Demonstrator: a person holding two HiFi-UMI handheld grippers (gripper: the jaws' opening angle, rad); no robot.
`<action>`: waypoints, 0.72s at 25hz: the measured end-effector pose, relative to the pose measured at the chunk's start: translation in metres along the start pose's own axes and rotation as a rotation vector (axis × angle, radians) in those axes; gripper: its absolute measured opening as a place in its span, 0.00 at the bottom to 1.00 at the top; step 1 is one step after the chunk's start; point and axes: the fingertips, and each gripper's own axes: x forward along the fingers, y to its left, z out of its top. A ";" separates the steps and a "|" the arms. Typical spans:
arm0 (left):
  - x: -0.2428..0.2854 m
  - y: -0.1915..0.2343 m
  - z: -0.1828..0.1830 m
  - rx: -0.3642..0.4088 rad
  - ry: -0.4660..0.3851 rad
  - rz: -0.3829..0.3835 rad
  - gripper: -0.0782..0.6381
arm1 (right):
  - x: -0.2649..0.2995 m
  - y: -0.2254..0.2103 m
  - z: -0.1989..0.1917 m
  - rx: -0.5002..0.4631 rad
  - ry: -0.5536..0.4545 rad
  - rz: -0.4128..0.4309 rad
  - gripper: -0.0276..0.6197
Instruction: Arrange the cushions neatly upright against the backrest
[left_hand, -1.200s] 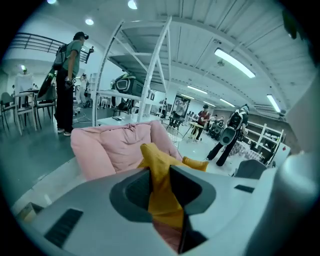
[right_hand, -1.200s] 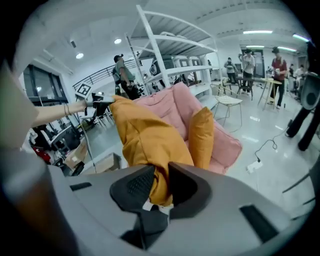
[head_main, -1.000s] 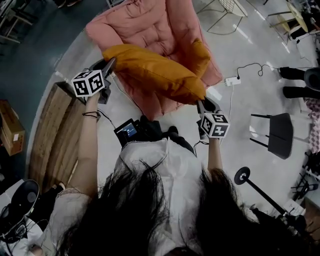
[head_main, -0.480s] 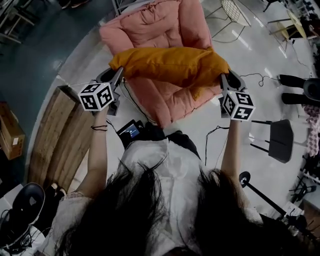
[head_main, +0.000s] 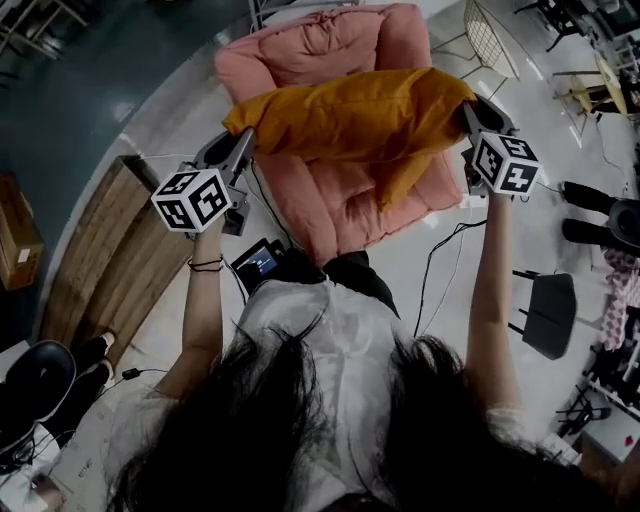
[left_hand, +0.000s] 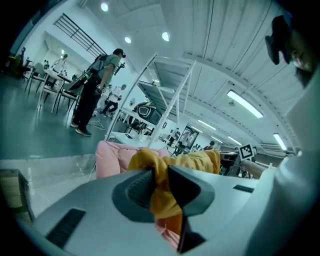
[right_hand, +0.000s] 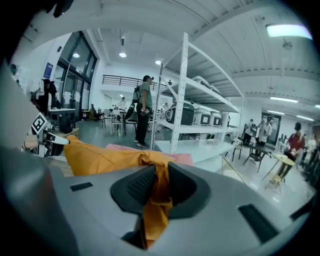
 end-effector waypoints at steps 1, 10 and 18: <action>-0.001 -0.003 0.003 -0.006 -0.015 0.013 0.23 | 0.009 -0.003 0.005 -0.006 0.000 0.024 0.15; 0.000 -0.039 0.048 -0.079 -0.200 0.164 0.22 | 0.111 -0.030 0.025 0.010 0.015 0.297 0.15; -0.030 -0.029 0.079 0.013 -0.243 0.389 0.21 | 0.164 0.014 0.055 -0.020 -0.028 0.503 0.15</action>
